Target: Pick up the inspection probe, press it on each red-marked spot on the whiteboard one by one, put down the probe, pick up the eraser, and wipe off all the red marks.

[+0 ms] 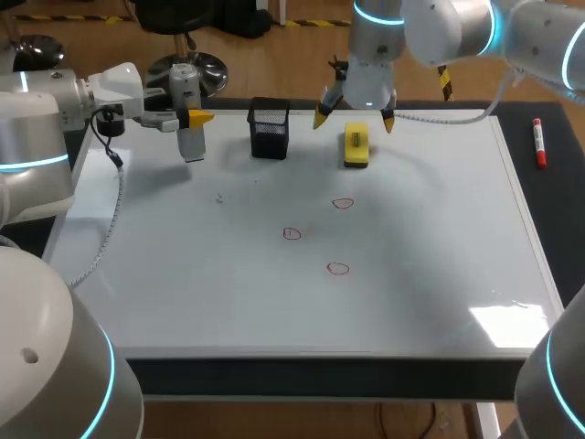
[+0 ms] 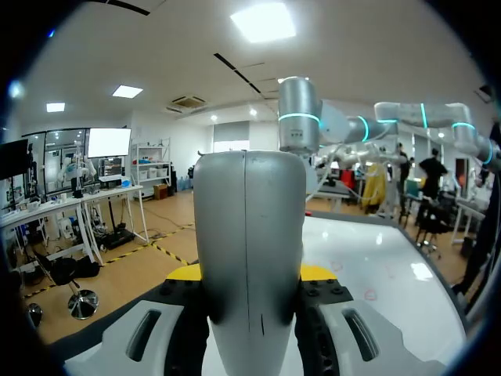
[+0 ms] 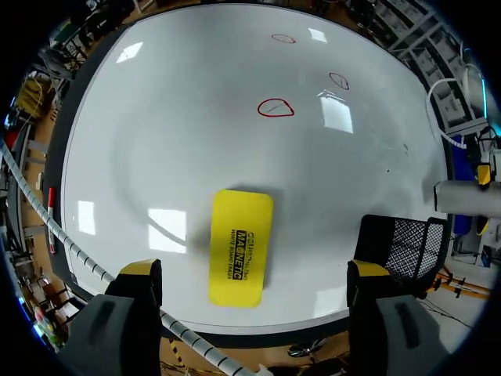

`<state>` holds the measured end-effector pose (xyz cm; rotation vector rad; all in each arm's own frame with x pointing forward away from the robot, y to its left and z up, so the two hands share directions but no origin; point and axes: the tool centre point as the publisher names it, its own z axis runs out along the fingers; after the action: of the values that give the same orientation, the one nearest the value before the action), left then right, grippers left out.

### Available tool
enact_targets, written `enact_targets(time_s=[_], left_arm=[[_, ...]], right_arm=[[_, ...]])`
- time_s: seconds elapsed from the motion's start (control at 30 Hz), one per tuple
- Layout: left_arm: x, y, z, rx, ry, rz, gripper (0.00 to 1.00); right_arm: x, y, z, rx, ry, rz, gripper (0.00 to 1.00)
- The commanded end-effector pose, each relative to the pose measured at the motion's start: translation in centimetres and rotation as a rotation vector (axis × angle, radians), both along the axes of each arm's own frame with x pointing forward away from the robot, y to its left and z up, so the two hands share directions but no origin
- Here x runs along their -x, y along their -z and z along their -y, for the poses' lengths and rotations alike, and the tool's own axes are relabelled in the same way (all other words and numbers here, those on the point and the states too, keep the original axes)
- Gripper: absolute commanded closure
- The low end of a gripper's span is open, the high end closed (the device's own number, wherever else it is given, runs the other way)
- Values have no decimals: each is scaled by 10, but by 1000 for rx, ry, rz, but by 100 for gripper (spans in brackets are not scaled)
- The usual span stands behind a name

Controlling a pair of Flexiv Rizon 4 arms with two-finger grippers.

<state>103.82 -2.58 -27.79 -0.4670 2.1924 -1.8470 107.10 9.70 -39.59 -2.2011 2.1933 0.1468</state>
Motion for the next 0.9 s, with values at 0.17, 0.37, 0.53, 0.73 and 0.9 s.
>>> enact_targets(time_s=[0.17, 0.37, 0.53, 0.73, 0.9], left_arm=[[0, 0, 0, 1, -1, 2, 100], [0, 0, 0, 1, -1, 2, 100], [0, 0, 0, 1, -1, 2, 100], [0, 0, 0, 1, -1, 2, 100], [0, 0, 0, 1, -1, 2, 100]], right_arm=[[-10, 13, 0, 37, -24, -18, 0], [-14, 19, 2, 43, -33, -23, 0], [-15, 24, 3, 44, -36, -28, 0], [-14, 29, 6, 35, -20, -20, 0], [-12, 33, 6, 29, -9, -19, 0]])
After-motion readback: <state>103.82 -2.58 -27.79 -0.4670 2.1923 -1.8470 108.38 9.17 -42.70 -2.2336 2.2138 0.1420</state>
